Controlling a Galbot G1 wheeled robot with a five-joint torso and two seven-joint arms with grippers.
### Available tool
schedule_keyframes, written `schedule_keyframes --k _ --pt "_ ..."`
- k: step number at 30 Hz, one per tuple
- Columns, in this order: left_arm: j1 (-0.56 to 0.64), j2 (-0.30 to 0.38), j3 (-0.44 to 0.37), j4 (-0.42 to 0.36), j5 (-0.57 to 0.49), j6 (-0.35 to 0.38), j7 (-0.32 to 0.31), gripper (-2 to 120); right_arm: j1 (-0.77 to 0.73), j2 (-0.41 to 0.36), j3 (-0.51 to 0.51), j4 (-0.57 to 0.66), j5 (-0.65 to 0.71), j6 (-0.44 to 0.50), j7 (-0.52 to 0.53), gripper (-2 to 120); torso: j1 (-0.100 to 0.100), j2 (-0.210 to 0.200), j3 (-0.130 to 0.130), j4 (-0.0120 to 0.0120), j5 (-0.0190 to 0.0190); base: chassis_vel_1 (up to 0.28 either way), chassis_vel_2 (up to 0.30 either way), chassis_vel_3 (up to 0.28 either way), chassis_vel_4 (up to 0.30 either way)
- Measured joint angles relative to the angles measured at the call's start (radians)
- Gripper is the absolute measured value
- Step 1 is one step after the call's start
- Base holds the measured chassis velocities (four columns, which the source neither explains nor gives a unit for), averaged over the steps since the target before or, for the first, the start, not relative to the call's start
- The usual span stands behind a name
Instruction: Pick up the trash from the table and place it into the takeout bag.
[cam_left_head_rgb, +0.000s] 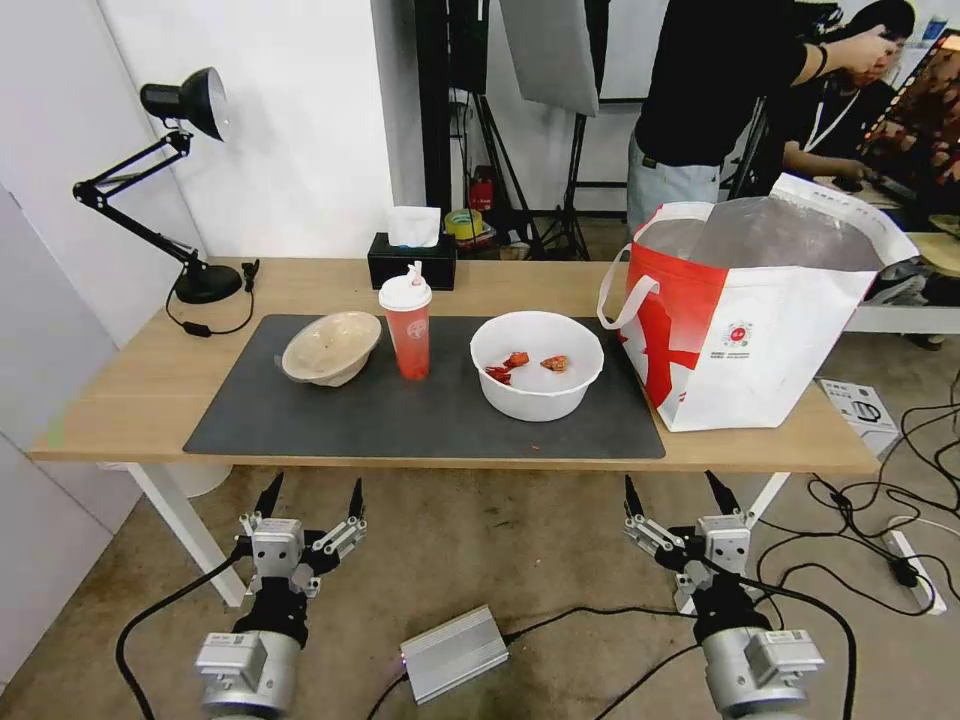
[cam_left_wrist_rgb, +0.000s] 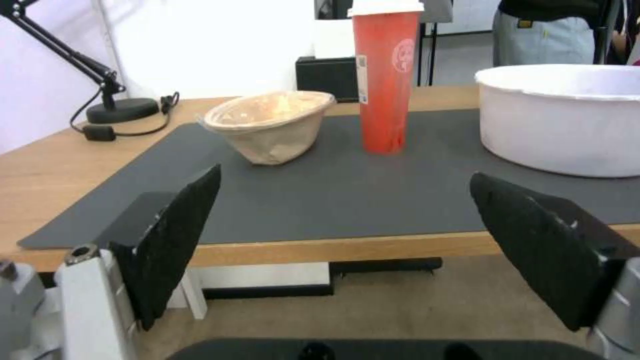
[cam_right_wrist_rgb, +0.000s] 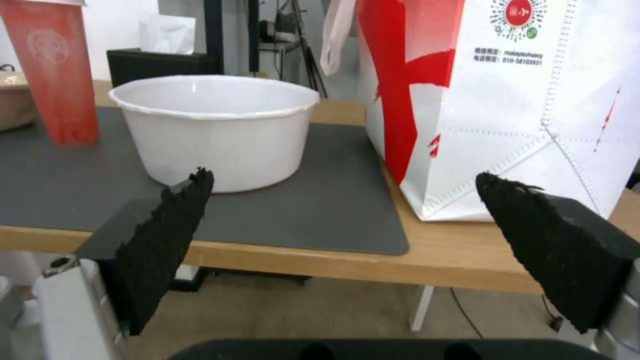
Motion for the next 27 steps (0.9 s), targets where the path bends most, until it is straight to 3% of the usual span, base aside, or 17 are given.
schedule_keyframes --k 14,17,18,21,27 --pt "0.004 -0.001 0.016 -0.004 0.0 0.004 -0.02 100 -0.006 -0.025 -0.016 0.014 -0.009 -0.019 0.017 100 0.0 0.0 0.0 -0.0001 0.0004 0.0 0.0 0.0 0.0" --pt "0.032 -0.014 0.129 -0.044 -0.005 0.036 -0.133 100 -0.043 -0.154 -0.099 0.092 -0.064 -0.118 0.103 100 0.0 0.0 0.0 0.0004 -0.0003 0.0 0.0 0.0 0.0" --pt "0.032 -0.014 0.129 -0.044 -0.005 0.036 -0.133 100 -0.043 -0.154 -0.099 0.092 -0.064 -0.118 0.103 100 0.0 0.0 0.0 0.0004 -0.0003 0.0 0.0 0.0 0.0" --pt "0.058 -0.026 0.241 -0.081 -0.012 0.062 -0.24 100 -0.049 -0.18 -0.126 0.104 -0.075 -0.119 0.114 100 0.0 0.0 0.0 0.0001 0.0002 0.0 0.0 0.0 0.0" --pt "0.077 -0.031 0.278 -0.094 -0.015 0.05 -0.281 100 -0.049 -0.178 -0.135 0.095 -0.077 -0.101 0.111 100 0.0 0.0 0.0 0.0 0.0001 0.0 0.0 0.0 0.0"
